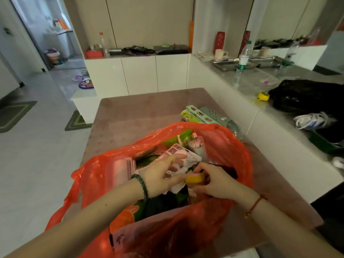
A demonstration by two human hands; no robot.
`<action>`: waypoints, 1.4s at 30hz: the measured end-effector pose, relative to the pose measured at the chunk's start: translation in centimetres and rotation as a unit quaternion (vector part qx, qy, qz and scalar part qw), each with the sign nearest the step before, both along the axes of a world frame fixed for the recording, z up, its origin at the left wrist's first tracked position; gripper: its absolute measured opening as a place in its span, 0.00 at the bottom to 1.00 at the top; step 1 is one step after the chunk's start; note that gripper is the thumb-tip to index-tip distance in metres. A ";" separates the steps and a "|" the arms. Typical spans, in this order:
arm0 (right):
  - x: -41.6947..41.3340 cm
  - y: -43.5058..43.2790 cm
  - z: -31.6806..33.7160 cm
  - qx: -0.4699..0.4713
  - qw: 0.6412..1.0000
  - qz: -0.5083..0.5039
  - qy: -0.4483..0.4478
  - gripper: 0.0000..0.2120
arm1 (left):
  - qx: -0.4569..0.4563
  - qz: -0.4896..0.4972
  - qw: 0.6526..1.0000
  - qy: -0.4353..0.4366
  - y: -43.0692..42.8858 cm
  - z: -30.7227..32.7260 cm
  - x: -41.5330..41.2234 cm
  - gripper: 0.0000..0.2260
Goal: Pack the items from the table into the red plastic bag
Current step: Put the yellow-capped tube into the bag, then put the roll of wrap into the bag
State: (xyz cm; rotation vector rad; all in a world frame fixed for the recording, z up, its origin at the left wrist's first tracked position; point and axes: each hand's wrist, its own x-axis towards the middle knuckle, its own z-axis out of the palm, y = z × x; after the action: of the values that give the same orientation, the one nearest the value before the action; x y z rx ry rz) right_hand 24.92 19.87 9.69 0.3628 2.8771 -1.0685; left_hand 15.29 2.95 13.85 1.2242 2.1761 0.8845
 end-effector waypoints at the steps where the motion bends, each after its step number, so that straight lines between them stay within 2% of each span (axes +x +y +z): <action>1: 0.0 0.1 0.0 0.025 1.000 -0.002 0.007 0.14 | 0.007 0.000 1.000 -0.003 0.1 0.0 -0.1 0.22; 4: 0.0 0.6 0.3 0.114 0.993 0.012 0.033 0.17 | 0.035 -0.006 0.999 -0.005 0.8 0.4 -0.3 0.18; 6: 0.0 1.2 1.3 0.116 0.991 0.011 0.067 0.16 | 0.064 -0.017 0.998 0.002 1.8 1.0 -0.6 0.16; 8: -0.3 2.5 3.1 0.051 0.988 -0.022 0.142 0.09 | 0.101 -0.022 0.995 -0.003 3.2 1.8 -1.2 0.15; 10: -1.2 4.8 5.3 -0.050 0.965 -0.089 0.241 0.05 | 0.138 -0.007 0.990 -0.026 5.3 2.8 -2.3 0.12; 12: -2.8 8.2 7.0 -0.110 0.932 -0.153 0.311 0.05 | 0.167 0.025 0.984 -0.062 8.2 3.7 -4.1 0.10; 14: -5.1 12.4 6.8 -0.145 0.910 -0.204 0.329 0.06 | 0.199 0.069 0.970 -0.121 11.6 4.3 -6.2 0.07; 16: -7.9 16.5 4.7 -0.132 0.920 -0.237 0.283 0.09 | 0.207 0.113 0.959 -0.154 14.9 4.5 -8.5 0.07; 19: -11.8 20.8 -0.7 -0.039 0.979 -0.190 0.060 0.21 | 0.195 0.156 0.953 -0.172 18.6 3.9 -11.1 0.08; 21: -14.3 22.1 -4.4 0.001 0.990 -0.132 -0.057 0.29 | 0.186 0.182 0.946 -0.192 20.0 3.1 -12.3 0.07; 23: -16.3 22.6 -7.6 0.063 0.988 -0.102 -0.101 0.30 | 0.176 0.201 0.941 -0.207 20.5 2.0 -13.1 0.05; 26: -18.2 22.8 -10.8 0.163 0.976 -0.097 -0.112 0.32 | 0.153 0.218 0.943 -0.197 20.3 0.6 -14.0 0.08; 29: -19.2 22.9 -12.0 0.185 0.967 -0.095 -0.149 0.38 | 0.131 0.224 0.946 -0.195 19.5 0.3 -14.3 0.06; 32: -19.6 23.4 -11.1 0.063 0.984 -0.100 -0.136 0.34 | 0.126 0.225 0.946 -0.194 17.7 1.0 -14.4 0.06; 36: -16.8 22.5 -6.4 -0.116 0.986 -0.119 0.018 0.29 | 0.135 0.224 0.959 -0.112 12.2 2.4 -13.5 0.06; 39: -13.9 21.3 -0.6 -0.184 0.967 -0.108 0.141 0.32 | 0.027 0.190 0.981 0.008 6.3 3.2 -11.8 0.30; 42: -11.2 19.3 5.6 -0.209 0.956 -0.066 0.193 0.38 | -0.175 0.158 0.967 0.094 0.9 3.7 -10.1 0.43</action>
State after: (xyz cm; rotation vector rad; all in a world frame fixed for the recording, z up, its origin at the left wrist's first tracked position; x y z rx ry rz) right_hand 13.75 39.15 15.29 0.3529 2.8468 -1.9172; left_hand 5.17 3.90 17.53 0.8311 2.5902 0.4802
